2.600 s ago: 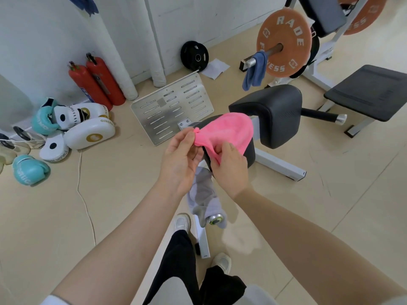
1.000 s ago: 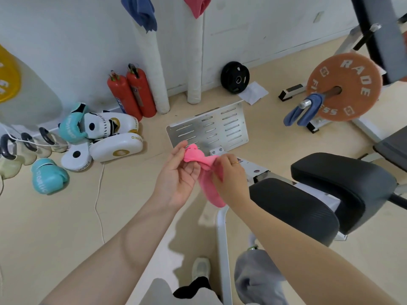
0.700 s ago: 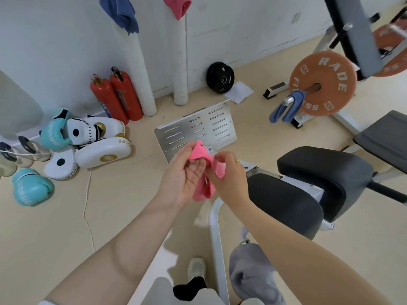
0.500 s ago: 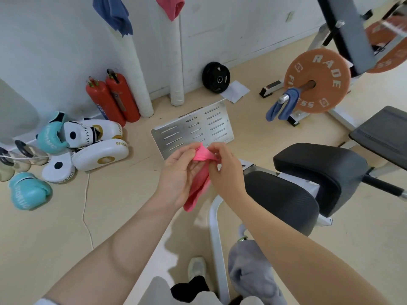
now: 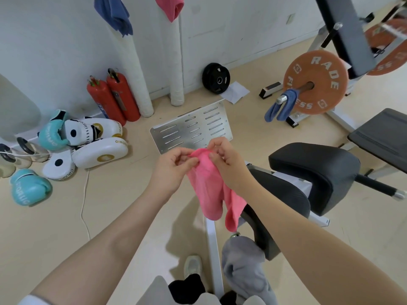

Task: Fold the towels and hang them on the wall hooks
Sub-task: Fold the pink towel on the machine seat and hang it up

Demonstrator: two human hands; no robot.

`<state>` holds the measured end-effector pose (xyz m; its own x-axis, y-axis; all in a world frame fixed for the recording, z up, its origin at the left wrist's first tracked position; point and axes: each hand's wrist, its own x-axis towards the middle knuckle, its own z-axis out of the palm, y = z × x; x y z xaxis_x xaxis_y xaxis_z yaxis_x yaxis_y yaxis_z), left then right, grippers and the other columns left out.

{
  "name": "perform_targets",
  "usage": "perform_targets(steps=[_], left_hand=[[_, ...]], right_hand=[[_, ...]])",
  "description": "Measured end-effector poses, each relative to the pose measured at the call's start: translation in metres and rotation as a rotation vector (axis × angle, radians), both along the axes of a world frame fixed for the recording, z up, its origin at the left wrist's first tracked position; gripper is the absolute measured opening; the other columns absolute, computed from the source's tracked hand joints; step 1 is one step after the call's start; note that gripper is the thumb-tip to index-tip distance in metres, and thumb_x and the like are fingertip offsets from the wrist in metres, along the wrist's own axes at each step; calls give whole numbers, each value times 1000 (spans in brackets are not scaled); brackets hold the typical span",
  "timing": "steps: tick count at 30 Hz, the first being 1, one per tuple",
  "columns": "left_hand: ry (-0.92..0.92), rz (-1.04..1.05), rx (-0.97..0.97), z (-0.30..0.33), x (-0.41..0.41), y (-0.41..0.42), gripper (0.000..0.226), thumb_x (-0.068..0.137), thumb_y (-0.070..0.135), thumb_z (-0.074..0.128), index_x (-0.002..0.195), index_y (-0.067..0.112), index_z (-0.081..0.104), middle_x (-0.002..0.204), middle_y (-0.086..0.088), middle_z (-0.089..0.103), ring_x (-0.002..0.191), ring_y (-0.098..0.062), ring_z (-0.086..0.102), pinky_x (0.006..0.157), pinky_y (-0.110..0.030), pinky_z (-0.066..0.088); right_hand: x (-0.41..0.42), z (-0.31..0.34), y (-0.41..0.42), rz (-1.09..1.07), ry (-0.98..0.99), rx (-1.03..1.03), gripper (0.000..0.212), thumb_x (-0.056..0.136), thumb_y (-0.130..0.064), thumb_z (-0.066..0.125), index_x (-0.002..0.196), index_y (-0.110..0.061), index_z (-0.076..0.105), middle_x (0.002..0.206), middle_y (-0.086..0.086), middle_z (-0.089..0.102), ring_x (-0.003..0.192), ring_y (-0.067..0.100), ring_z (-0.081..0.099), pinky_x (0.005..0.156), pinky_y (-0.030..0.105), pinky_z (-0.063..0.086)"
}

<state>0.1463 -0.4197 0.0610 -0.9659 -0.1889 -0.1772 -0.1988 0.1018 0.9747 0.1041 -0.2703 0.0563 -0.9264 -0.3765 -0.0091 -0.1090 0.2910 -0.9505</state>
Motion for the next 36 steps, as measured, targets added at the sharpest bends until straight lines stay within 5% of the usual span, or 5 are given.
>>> perform_targets(steps=[3, 8, 22, 27, 36], left_hand=[[20, 40, 46, 0, 1, 10, 25, 88, 5, 58, 84, 27, 70, 71, 6, 67, 66, -2, 59, 72, -23, 48], [56, 57, 14, -1, 0, 21, 20, 82, 18, 66, 76, 37, 71, 98, 1, 61, 89, -10, 56, 78, -23, 43], [29, -222, -34, 11, -1, 28, 7, 83, 15, 62, 79, 21, 60, 77, 2, 60, 68, -3, 52, 61, -10, 40], [80, -116, 10, 12, -4, 26, 19, 70, 14, 46, 72, 29, 57, 67, 16, 54, 66, -6, 44, 60, -16, 36], [133, 211, 289, 18, -3, 5, 30, 92, -2, 40, 76, 19, 54, 55, 15, 52, 53, 0, 43, 54, -17, 37]], right_hand=[[0, 3, 9, 24, 6, 40, 34, 90, -4, 49, 82, -36, 57, 85, -19, 61, 85, 2, 56, 82, 22, 44], [1, 8, 23, -48, 24, 48, 27, 80, -14, 69, 82, -38, 57, 81, -19, 61, 71, -4, 56, 71, 16, 45], [2, 10, 37, 84, 29, 251, 17, 93, -16, 52, 97, -12, 67, 80, 5, 65, 78, 15, 58, 74, 32, 47], [9, 3, 30, 129, 27, 290, 22, 87, -7, 54, 103, -20, 59, 74, -15, 56, 67, 4, 53, 68, 22, 44], [5, -33, 15, -171, 38, 638, 18, 74, 2, 38, 79, 0, 56, 77, 16, 60, 76, 35, 53, 67, 41, 45]])
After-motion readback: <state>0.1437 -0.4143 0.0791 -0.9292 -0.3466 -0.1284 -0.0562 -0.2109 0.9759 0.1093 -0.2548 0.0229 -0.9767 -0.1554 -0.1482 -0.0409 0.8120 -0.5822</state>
